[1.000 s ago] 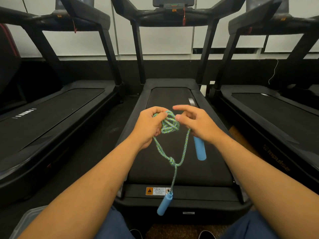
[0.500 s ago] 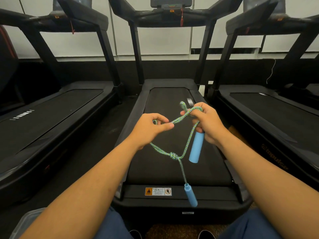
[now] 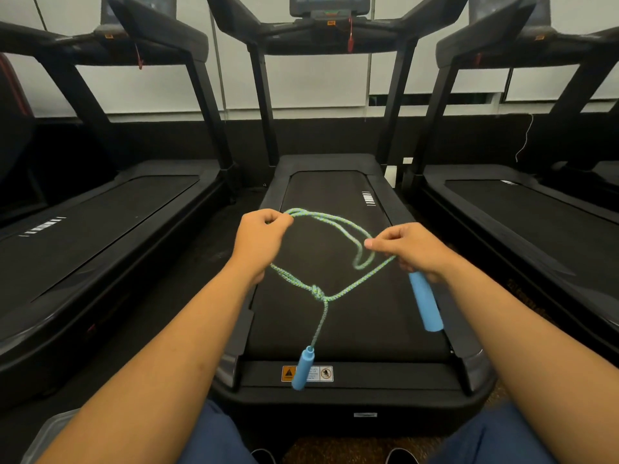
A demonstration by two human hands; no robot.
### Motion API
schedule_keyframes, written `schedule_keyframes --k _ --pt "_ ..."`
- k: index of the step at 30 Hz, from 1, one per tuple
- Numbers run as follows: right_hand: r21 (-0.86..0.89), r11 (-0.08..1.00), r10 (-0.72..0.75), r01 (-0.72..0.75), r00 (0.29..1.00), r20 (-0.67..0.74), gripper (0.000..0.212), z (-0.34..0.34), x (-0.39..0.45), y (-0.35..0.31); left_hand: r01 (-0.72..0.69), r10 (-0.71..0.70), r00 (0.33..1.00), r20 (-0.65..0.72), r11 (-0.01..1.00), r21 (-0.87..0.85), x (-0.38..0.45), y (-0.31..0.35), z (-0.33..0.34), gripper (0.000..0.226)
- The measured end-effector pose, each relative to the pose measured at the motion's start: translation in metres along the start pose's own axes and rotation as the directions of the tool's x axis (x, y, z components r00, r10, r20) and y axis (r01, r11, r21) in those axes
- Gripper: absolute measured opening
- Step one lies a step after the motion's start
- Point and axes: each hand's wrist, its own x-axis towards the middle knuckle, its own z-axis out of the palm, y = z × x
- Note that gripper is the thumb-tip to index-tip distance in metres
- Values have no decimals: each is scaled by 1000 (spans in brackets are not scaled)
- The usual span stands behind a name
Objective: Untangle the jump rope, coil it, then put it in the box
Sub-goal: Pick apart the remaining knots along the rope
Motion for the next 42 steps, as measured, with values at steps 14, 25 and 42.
schedule_keyframes --k 14,25,42 --pt "55 936 -351 347 932 87 26 36 -23 -43 126 -9 916 401 955 -267 -21 10 23 25" --pt "60 961 -275 269 951 145 7 47 -17 -33 195 -26 944 329 848 -493 -16 17 22 10" --pt "-71 911 -412 405 899 -151 8 43 -13 -34 -320 302 924 236 947 38 -20 6 20 5"
